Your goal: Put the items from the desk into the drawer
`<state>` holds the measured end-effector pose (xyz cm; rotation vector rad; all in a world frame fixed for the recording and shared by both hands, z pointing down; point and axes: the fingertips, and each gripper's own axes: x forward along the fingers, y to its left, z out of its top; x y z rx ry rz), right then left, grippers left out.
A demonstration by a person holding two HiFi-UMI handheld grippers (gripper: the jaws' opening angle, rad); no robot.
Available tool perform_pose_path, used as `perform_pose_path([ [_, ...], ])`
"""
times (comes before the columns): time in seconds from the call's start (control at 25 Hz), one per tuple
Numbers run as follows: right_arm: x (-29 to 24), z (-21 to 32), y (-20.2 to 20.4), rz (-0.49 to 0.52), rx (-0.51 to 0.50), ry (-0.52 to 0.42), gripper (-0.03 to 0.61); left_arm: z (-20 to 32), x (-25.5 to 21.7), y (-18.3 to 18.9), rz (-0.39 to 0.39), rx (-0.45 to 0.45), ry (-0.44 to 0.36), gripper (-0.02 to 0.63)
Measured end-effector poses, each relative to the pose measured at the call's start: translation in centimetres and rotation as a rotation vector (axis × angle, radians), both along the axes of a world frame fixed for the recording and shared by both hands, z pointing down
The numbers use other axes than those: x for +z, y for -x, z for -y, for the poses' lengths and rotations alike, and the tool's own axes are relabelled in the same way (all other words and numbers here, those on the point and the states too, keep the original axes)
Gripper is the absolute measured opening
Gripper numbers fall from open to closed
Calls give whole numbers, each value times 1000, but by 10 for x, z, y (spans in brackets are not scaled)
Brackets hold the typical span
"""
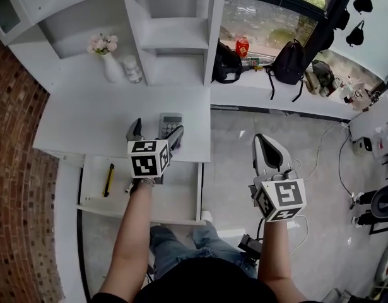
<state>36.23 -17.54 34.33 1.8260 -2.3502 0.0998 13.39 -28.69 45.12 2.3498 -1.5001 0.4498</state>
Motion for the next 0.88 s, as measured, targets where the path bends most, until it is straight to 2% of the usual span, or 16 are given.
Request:
perform_pose_path([
  [0.16, 22, 0, -12, 9, -13, 46, 6, 9, 70, -15, 58, -24, 188, 586],
  [0.36, 44, -8, -23, 1, -35, 91, 6, 19, 136, -16, 80, -98, 395, 586],
  [0.48, 56, -11, -34, -6, -30, 125, 6, 28, 162, -14, 141, -134, 466, 586],
  [0.68, 62, -8, -53, -21, -20, 141, 6, 43, 193, -8, 243, -175, 522, 586],
  [0.88, 64, -1, -62, -28, -24, 151, 6, 42, 206, -16, 215, -158, 621, 594],
])
